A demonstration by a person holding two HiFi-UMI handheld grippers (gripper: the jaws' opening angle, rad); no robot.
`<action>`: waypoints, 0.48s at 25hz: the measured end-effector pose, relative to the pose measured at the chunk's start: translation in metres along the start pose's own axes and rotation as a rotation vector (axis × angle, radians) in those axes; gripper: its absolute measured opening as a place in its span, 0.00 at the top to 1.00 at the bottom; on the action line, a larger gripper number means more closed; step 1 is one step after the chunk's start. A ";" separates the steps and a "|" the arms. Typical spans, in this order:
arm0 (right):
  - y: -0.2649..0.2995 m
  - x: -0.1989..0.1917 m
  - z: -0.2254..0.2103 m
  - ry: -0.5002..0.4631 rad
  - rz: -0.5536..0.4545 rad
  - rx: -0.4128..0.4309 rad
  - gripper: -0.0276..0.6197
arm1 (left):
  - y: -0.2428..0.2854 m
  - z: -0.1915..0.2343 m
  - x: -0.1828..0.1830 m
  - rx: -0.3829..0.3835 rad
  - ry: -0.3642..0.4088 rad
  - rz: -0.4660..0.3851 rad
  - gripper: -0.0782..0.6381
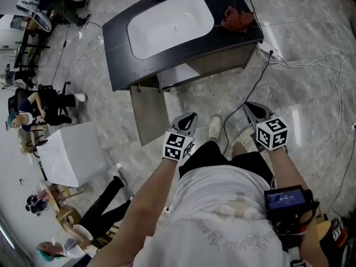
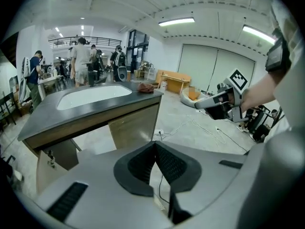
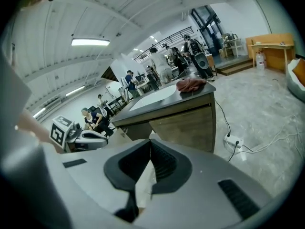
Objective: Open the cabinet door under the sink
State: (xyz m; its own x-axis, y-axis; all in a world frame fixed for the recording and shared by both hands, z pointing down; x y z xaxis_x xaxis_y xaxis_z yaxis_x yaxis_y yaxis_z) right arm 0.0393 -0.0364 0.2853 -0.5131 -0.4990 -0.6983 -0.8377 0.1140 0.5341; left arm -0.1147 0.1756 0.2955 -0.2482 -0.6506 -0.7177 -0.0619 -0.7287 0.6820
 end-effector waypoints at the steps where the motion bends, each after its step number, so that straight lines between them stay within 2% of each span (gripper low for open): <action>1: 0.004 -0.002 0.001 0.012 -0.002 -0.016 0.93 | 0.004 0.006 -0.002 -0.009 -0.006 0.000 0.88; 7: 0.032 -0.015 0.010 0.097 -0.025 -0.090 0.93 | 0.029 0.054 -0.013 -0.045 -0.020 0.007 0.88; 12: 0.056 -0.021 0.025 0.143 -0.035 -0.122 0.93 | 0.037 0.101 -0.019 -0.029 -0.058 0.028 0.88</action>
State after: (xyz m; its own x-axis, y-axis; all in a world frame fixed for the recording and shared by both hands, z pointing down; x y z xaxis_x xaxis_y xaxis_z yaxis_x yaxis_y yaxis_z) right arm -0.0014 0.0016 0.3183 -0.4454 -0.6188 -0.6471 -0.8212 -0.0057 0.5706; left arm -0.2100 0.1823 0.3484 -0.3047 -0.6580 -0.6886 -0.0267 -0.7168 0.6968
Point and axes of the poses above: the fingertips, and each gripper's own axes: y forward along the fingers, z to its left, x out of its top, the point moved 6 cm from there along -y, backward along the fingers, and after that the axes turned 1 degree about x, right-handed, at the moved point
